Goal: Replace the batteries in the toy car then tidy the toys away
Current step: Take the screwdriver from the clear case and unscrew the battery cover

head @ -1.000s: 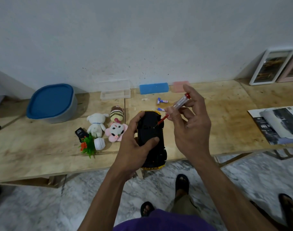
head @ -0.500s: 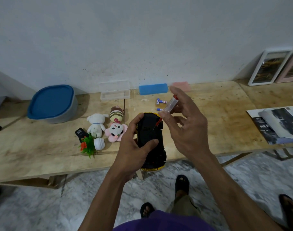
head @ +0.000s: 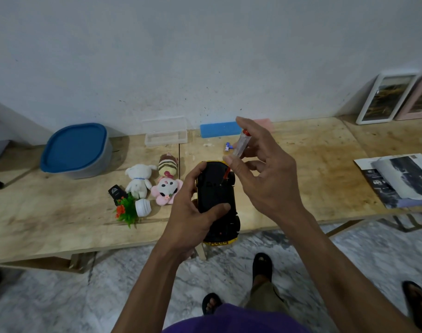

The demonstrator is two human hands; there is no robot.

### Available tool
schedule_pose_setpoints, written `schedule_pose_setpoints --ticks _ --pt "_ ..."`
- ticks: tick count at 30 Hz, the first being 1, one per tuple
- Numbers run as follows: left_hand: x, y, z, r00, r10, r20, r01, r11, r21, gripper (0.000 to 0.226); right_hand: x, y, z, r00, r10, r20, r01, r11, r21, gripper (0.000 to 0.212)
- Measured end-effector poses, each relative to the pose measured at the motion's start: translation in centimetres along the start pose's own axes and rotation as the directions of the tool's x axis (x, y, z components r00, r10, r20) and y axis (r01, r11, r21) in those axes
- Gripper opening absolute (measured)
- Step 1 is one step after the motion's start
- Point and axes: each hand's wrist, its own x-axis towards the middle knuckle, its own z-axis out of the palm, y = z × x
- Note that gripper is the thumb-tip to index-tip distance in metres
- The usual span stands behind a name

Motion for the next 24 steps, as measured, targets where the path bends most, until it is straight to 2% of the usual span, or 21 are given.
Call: schedule_pose_setpoints --ticks 5,10,14,17,21,24 --pt "0.0 0.1 -0.1 1.000 0.003 -0.001 -0.003 1.000 -0.009 0.085 0.3 -0.4 -0.2 0.999 0.007 0.036 -0.007 1.000 -0.006 0.060" --pt "0.0 0.0 -0.2 1.000 0.010 -0.003 -0.010 1.000 0.000 0.086 0.4 -0.4 0.0 1.000 0.003 0.000 -0.003 0.999 0.032 0.058" --pt "0.0 0.1 -0.2 1.000 0.015 -0.001 -0.015 1.000 0.001 0.086 0.3 -0.5 0.2 0.999 -0.008 0.053 0.005 0.999 0.047 0.056" --pt "0.1 0.1 -0.3 1.000 0.019 0.004 -0.019 1.000 -0.002 0.087 0.4 -0.6 0.5 1.000 -0.027 -0.001 0.027 0.999 0.031 0.056" --pt "0.3 0.2 -0.6 1.000 0.021 0.004 -0.021 1.000 -0.010 0.090 0.6 -0.7 0.6 1.000 -0.002 0.015 0.002 0.999 0.048 0.056" --pt "0.6 0.2 -0.8 0.999 0.035 0.007 -0.034 0.999 -0.010 0.093 0.8 -0.8 0.9 1.000 -0.003 -0.030 0.004 0.998 0.056 0.057"
